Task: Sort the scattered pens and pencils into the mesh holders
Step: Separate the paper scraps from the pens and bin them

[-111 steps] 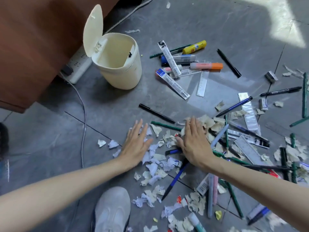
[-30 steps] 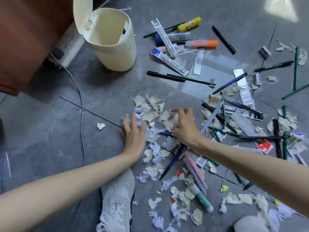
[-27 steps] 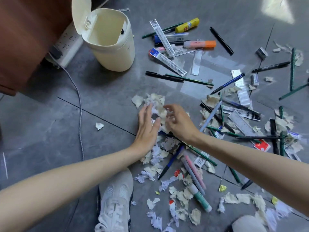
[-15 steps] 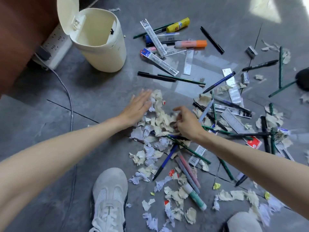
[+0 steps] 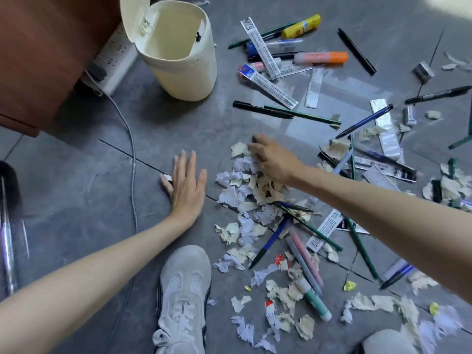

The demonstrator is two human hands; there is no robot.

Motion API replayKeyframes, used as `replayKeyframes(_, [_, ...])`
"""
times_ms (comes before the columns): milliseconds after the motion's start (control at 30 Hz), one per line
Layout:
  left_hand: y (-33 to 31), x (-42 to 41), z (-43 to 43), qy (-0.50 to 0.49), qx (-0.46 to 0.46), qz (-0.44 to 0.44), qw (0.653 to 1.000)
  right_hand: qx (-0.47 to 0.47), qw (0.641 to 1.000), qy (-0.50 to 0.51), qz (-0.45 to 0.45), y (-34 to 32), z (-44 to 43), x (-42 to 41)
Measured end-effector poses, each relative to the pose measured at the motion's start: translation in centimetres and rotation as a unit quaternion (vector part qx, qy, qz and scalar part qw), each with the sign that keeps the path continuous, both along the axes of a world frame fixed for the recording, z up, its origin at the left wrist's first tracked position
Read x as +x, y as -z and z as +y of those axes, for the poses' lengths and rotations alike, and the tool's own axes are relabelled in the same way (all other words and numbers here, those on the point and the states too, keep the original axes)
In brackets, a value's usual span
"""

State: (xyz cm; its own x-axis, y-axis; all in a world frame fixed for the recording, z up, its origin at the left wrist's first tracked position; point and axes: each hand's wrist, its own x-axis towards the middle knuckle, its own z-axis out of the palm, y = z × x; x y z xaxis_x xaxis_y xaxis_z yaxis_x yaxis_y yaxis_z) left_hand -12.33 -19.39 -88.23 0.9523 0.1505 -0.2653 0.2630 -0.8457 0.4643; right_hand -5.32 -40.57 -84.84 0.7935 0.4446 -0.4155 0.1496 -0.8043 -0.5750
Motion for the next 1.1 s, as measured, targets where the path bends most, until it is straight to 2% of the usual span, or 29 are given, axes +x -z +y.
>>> replayKeyframes(100, [-1.0, 0.6, -2.5, 0.09, -0.112, -0.018, 0.989, 0.05, 0.998, -0.018, 0.045, -0.8, -0.1, -2.1])
replayKeyframes(167, [-1.6, 0.9, -3.5, 0.142, -0.152, -0.04, 0.977, 0.075, 0.997, -0.003, 0.028, -1.1, -1.0, -3.0])
replayKeyframes(233, [-1.6, 1.2, -3.3, 0.206, -0.129, -0.073, 0.967, 0.086, 0.995, 0.041, 0.012, -1.1, -2.4, -3.4])
replayKeyframes(300, [-1.2, 1.7, -2.2, 0.228, -0.095, -0.1, 0.964, 0.073, 0.993, 0.088, -0.004, -0.9, -3.7, -3.5])
replayKeyframes(433, [-0.2, 3.9, 0.0, 0.161, -0.027, -0.168, 0.972, 0.029, 0.987, 0.158, -0.027, -0.6, -5.1, -4.4])
replayKeyframes(533, [0.0, 5.5, -0.2, 0.099, -0.038, -0.059, 0.993, -0.01, 0.982, 0.179, -0.052, -0.1, -4.7, -5.3])
replayKeyframes(633, [-0.3, 5.5, -1.7, 0.207, -0.085, 0.004, 0.975, 0.082, 0.974, 0.208, 0.022, -0.4, -2.9, -5.5])
replayKeyframes(700, [-0.8, 4.7, -2.9, 0.284, -0.148, 0.032, 0.947, 0.117, 0.98, 0.153, 0.052, -1.1, -2.5, -5.2])
replayKeyframes(800, [-1.1, 3.6, -2.6, 0.353, -0.134, 0.004, 0.926, 0.059, 0.996, 0.063, 0.003, -1.9, -3.9, -4.2])
replayKeyframes(867, [-0.9, 2.9, -1.3, 0.353, -0.096, -0.031, 0.93, 0.034, 0.994, 0.098, -0.019, -2.2, -5.3, -3.5])
replayKeyframes(933, [-0.5, 2.0, -0.8, 0.341, -0.081, -0.018, 0.936, 0.022, 0.99, 0.139, 0.013, -1.8, -5.9, -3.4])
replayKeyframes(1033, [0.2, 1.3, -3.0, 0.324, -0.062, -0.018, 0.944, 0.012, 0.988, 0.139, 0.065, -0.8, -4.7, -4.1])
replayKeyframes(1100, [0.4, 1.5, -5.7, 0.283, -0.064, -0.04, 0.956, 0.021, 0.989, 0.136, 0.046, -0.1, -3.2, -4.5])
